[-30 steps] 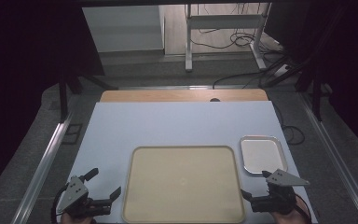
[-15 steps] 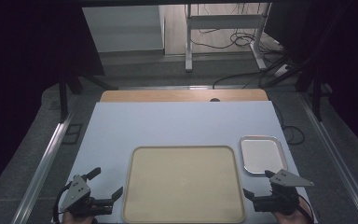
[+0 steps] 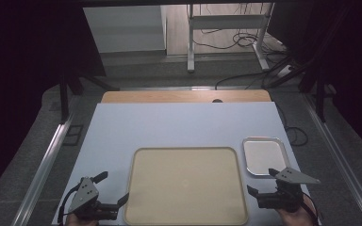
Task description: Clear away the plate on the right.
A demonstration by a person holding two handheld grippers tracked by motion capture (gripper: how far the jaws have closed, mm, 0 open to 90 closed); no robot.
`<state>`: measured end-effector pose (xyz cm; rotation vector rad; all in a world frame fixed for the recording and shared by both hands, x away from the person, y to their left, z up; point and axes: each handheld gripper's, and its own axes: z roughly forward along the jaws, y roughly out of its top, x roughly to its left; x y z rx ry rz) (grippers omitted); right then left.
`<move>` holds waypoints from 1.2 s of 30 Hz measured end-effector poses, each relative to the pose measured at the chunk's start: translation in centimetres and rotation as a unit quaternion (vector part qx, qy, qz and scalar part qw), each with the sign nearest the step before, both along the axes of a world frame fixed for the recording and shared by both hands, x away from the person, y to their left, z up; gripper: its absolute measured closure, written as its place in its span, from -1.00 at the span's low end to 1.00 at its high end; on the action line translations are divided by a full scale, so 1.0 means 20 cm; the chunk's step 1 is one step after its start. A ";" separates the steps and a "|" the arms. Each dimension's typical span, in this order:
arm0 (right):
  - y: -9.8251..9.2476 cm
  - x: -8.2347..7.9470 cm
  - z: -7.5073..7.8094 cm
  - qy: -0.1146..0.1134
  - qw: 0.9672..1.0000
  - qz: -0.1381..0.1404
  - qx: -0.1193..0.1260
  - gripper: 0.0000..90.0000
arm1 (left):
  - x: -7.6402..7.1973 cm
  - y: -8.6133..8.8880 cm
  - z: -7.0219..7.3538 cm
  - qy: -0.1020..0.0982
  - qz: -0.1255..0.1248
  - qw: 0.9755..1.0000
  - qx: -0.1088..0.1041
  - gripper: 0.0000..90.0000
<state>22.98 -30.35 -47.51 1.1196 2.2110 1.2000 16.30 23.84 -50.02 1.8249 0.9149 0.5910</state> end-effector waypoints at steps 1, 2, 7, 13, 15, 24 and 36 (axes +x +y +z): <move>0.00 0.01 0.00 0.000 1.000 -0.002 -0.002 -1.00 | 0.00 0.00 0.00 0.000 0.000 1.000 -0.004 -1.00; -0.01 0.01 0.00 -0.001 1.000 -0.003 -0.002 -1.00 | 0.00 0.00 0.00 0.002 0.001 1.000 -0.006 -1.00; -0.03 0.04 0.00 -0.007 1.000 -0.015 0.004 -1.00 | -0.02 0.02 0.00 -0.001 0.005 1.000 -0.022 -1.00; -0.07 0.08 -0.01 0.002 1.000 -0.026 0.013 -1.00 | -0.04 0.02 0.00 -0.006 0.006 1.000 -0.026 -1.00; -0.07 0.09 -0.01 0.005 1.000 -0.028 0.015 -1.00 | -0.04 0.02 0.00 -0.008 0.004 1.000 -0.028 -1.00; -0.10 0.15 -0.02 0.003 0.999 -0.040 0.004 -1.00 | -0.05 0.02 -0.01 -0.008 0.000 0.999 -0.039 -1.00; -0.20 0.26 -0.04 0.014 0.997 -0.078 0.000 -1.00 | -0.04 0.02 0.00 -0.004 -0.001 1.000 -0.028 -1.00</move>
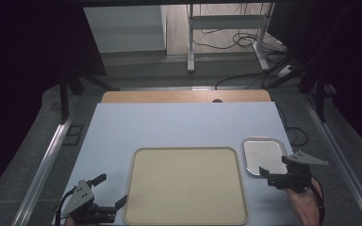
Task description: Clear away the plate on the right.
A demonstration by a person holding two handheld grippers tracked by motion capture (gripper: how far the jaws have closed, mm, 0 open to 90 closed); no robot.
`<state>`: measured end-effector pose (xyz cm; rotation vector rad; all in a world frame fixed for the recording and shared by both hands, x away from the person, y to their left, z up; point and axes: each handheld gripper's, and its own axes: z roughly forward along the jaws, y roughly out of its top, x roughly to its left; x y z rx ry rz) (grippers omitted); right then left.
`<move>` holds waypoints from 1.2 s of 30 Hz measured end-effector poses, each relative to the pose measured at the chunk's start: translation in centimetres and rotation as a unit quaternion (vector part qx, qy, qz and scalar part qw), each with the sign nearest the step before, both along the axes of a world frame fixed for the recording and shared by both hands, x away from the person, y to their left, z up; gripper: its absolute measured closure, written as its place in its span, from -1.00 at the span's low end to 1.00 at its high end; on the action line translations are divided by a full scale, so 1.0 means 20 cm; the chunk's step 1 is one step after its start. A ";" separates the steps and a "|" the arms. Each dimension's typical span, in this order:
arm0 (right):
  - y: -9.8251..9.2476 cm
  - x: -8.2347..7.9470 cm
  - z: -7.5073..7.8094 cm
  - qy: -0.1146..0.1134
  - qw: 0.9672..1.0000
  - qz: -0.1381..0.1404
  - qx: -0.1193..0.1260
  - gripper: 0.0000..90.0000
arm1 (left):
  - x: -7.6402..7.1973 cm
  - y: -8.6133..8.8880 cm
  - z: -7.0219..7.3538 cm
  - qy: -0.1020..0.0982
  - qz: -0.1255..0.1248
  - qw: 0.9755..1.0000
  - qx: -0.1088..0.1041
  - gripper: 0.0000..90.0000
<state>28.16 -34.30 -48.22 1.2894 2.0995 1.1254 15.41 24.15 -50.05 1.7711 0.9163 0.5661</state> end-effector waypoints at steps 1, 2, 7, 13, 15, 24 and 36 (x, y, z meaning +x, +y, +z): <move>-0.02 0.01 0.00 0.000 1.000 -0.009 0.003 -1.00 | 0.00 0.00 0.00 -0.002 0.000 1.000 0.004 -1.00; -0.02 0.01 0.00 0.000 1.000 -0.009 0.003 -1.00 | 0.00 0.00 0.00 -0.002 0.000 1.000 0.004 -1.00; -0.05 0.05 -0.01 0.005 1.000 -0.027 0.001 -1.00 | 0.00 0.00 0.00 0.000 0.003 1.000 -0.004 -1.00; -0.09 0.09 -0.02 0.011 0.999 -0.050 -0.011 -1.00 | 0.00 0.00 0.00 0.000 0.002 1.000 -0.005 -1.00; -0.11 0.11 -0.03 0.020 0.998 -0.057 -0.003 -1.00 | 0.00 0.00 0.00 0.000 0.001 1.000 -0.004 -1.00; -0.14 0.16 -0.02 0.044 0.996 -0.077 -0.013 -0.77 | 0.00 0.00 0.00 -0.001 -0.003 1.000 0.001 -1.00; -0.26 0.23 -0.04 0.096 0.989 -0.110 -0.012 -0.16 | 0.00 0.00 0.00 0.000 -0.002 1.000 0.000 -1.00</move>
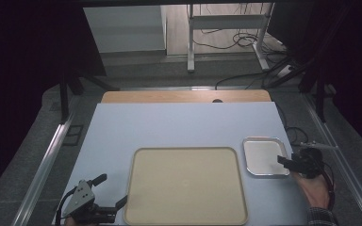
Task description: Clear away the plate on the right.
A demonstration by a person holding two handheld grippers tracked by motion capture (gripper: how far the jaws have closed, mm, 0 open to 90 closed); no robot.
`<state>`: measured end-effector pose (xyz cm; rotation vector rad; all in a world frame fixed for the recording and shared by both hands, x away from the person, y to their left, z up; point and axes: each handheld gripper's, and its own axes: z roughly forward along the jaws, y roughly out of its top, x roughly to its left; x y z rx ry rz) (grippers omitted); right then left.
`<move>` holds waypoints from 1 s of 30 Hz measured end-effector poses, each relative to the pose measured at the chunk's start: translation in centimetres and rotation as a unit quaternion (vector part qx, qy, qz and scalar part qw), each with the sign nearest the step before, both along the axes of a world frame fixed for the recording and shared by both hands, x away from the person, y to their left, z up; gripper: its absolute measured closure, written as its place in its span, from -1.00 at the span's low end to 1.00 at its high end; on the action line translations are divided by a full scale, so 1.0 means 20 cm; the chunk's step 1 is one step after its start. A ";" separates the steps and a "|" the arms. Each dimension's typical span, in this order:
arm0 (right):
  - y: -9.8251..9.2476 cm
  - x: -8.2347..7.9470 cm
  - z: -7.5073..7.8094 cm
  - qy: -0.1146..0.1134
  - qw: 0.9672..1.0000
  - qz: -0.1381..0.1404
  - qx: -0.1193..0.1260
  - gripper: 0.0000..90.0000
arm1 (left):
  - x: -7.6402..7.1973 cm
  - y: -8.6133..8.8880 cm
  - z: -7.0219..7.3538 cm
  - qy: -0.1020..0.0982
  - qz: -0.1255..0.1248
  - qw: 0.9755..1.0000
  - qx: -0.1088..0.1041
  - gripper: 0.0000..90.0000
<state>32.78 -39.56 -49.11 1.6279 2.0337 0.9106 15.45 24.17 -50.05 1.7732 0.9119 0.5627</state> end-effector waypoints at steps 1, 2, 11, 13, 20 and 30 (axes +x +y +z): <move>-0.01 0.01 0.00 0.007 1.000 -0.004 0.003 -0.12 | 0.00 0.00 0.00 0.000 0.000 1.000 0.000 -1.00; -0.02 0.01 0.00 0.012 1.000 -0.004 0.005 -0.08 | 0.00 0.00 0.00 0.000 0.000 1.000 0.000 -1.00; -0.06 0.07 -0.02 0.043 0.999 -0.018 0.014 0.46 | 0.00 0.00 0.00 0.003 0.000 1.000 0.002 -1.00; -0.06 0.08 -0.03 0.052 0.998 -0.025 0.013 0.54 | 0.00 0.00 0.00 0.003 0.001 1.000 0.001 -1.00; -0.08 0.10 -0.05 0.074 0.996 -0.032 0.038 0.81 | 0.01 0.00 0.00 0.004 0.002 1.000 0.002 -1.00; -0.11 0.08 -0.03 0.084 0.990 -0.032 0.111 0.96 | 0.00 -0.01 0.00 0.000 -0.001 1.000 0.011 -1.00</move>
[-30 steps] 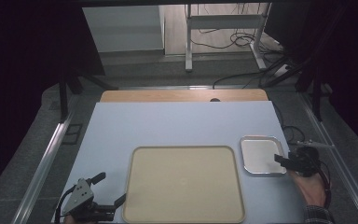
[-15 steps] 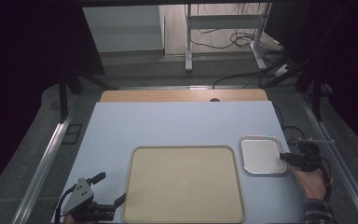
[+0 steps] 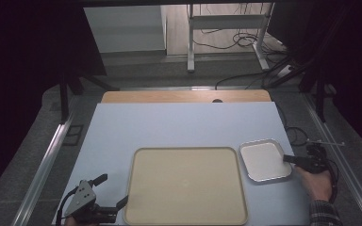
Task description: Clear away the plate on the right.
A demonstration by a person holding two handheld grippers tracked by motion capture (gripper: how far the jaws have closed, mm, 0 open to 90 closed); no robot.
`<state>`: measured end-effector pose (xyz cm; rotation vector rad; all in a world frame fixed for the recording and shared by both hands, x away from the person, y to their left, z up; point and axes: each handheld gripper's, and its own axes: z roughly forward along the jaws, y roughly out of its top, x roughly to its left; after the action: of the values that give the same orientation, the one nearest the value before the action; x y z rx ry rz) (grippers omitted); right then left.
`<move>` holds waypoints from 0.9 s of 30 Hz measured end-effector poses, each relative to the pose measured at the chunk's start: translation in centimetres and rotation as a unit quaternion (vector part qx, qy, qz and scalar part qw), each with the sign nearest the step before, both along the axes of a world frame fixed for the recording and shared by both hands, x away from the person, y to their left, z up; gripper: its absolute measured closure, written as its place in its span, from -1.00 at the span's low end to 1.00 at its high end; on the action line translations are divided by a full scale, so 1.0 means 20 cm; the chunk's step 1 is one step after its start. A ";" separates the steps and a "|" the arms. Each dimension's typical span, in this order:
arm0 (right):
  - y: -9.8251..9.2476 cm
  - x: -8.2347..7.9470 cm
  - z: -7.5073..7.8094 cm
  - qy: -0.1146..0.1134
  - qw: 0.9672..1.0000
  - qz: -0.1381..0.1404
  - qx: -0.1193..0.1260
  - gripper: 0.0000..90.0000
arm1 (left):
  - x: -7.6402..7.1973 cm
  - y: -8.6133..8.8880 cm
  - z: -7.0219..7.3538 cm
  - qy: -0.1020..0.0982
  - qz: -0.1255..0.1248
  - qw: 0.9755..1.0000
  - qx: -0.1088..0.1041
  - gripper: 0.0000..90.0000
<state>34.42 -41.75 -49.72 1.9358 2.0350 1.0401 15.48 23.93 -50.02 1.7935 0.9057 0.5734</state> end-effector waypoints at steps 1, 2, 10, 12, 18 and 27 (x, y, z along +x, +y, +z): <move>0.00 0.00 0.00 0.003 1.000 -0.003 0.004 0.96 | 0.00 0.00 0.00 0.000 0.000 1.000 0.001 -1.00; 0.01 0.00 0.00 0.004 1.000 -0.004 0.004 0.96 | 0.00 0.00 0.00 0.000 0.000 1.000 0.001 -1.00; -0.02 -0.03 0.04 -0.020 0.999 -0.020 0.028 0.97 | 0.00 0.00 0.00 0.000 -0.001 1.000 0.001 -1.00; -0.02 -0.03 0.05 -0.020 0.999 -0.022 0.032 0.97 | 0.00 0.00 0.00 0.000 -0.001 1.000 0.001 -1.00; 0.00 -0.06 0.07 -0.030 0.998 -0.020 0.045 0.97 | 0.00 0.00 0.00 0.000 -0.002 1.000 0.002 -1.00; 0.08 -0.08 0.09 -0.044 0.997 -0.004 0.063 0.97 | 0.00 0.00 0.00 0.002 0.000 1.000 0.000 -1.00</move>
<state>32.85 -40.15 -47.85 1.9168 1.9589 1.2557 15.53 23.96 -50.02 1.7955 0.9085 0.5691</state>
